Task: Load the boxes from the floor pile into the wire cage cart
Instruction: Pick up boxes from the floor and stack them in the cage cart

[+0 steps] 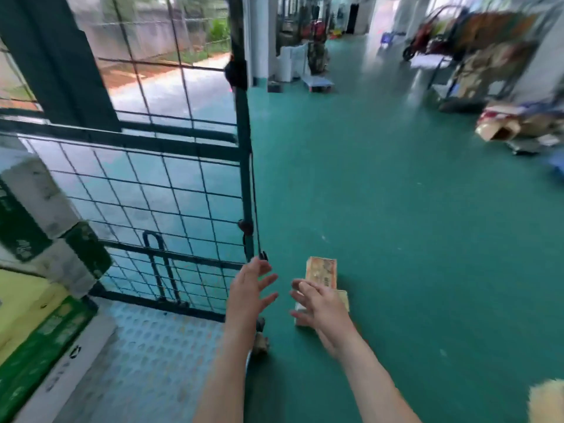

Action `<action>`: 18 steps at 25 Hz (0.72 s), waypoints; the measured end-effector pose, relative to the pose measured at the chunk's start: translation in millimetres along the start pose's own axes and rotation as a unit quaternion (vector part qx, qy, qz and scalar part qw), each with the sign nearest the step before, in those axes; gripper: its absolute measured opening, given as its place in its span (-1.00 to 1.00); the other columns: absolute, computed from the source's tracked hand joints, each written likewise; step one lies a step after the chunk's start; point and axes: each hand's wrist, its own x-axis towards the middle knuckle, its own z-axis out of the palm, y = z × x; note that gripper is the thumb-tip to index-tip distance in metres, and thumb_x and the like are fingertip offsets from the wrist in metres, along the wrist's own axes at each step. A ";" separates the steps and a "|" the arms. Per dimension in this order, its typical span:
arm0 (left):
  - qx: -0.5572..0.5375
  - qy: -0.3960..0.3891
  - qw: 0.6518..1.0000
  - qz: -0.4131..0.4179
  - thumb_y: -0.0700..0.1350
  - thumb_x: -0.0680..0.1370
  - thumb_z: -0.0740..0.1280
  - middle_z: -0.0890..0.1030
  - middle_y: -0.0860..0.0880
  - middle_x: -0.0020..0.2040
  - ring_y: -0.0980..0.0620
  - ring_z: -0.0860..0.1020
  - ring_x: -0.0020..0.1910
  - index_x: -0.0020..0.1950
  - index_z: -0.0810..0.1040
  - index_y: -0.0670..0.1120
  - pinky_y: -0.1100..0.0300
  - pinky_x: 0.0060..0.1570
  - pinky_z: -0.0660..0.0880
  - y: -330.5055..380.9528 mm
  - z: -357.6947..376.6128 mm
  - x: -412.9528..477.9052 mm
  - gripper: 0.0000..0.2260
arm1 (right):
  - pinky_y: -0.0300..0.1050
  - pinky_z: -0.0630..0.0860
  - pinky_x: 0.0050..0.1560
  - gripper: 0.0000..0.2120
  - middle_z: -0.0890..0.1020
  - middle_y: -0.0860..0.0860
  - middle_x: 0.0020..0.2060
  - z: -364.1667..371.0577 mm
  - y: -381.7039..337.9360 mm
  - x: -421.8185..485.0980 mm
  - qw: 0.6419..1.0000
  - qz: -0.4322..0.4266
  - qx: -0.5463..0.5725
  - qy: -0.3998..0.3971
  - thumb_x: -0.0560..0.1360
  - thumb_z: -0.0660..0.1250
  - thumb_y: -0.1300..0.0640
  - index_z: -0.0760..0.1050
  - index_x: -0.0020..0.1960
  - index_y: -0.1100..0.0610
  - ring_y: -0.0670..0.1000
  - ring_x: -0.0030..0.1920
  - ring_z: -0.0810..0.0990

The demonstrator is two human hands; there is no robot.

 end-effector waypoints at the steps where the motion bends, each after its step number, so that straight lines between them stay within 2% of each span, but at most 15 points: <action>1: 0.002 -0.022 1.000 -0.007 0.06 0.70 0.17 0.67 -0.08 0.12 -0.03 0.67 0.11 0.14 0.60 -0.15 -0.18 0.16 0.60 -11.6 27.4 -7.8 -0.66 | 0.19 0.58 0.25 -0.82 0.67 0.09 0.18 -28.1 -0.6 -11.7 1.000 -0.001 0.016 0.021 0.66 0.27 0.09 0.62 0.15 0.10 0.02 0.24 0.62; 3: 0.022 -0.075 0.997 -0.019 0.05 0.70 0.18 0.68 -0.09 0.11 -0.03 0.68 0.09 0.08 0.61 -0.12 -0.20 0.18 0.58 -33.5 85.9 -27.3 -0.69 | 0.14 0.56 0.24 -0.81 0.69 0.13 0.14 -91.1 3.0 -38.2 0.997 -0.003 0.039 0.072 0.66 0.26 0.12 0.63 0.15 0.12 0.04 0.22 0.63; 7: 0.077 -0.174 0.982 -0.013 0.05 0.69 0.21 0.71 -0.04 0.08 -0.01 0.69 0.08 0.09 0.64 -0.08 -0.18 0.13 0.59 -63.0 179.1 -62.9 -0.72 | 0.10 0.57 0.22 -0.80 0.74 -0.05 0.00 -183.9 2.1 -90.0 0.986 -0.029 0.066 0.151 0.68 0.23 0.14 0.63 0.12 0.11 -0.05 0.13 0.65; 11: 0.127 -0.285 0.950 -0.016 0.04 0.68 0.22 0.71 0.03 0.08 0.06 0.68 0.09 0.12 0.64 -0.08 -0.12 0.15 0.61 -85.9 260.1 -104.9 -0.73 | 0.08 0.60 0.19 -0.81 0.68 0.00 0.16 -255.2 12.5 -134.9 0.957 -0.037 0.138 0.251 0.66 0.26 0.11 0.61 0.19 0.13 -0.02 0.22 0.63; 18: 0.175 -0.426 0.886 -0.053 0.04 0.69 0.19 0.69 -0.01 0.13 0.04 0.68 0.11 0.13 0.64 -0.06 -0.14 0.15 0.61 -121.2 355.9 -133.3 -0.72 | 0.12 0.62 0.17 -0.81 0.69 0.02 0.16 -336.8 29.2 -185.2 0.882 -0.066 0.229 0.407 0.65 0.29 0.14 0.64 0.16 0.17 0.03 0.19 0.65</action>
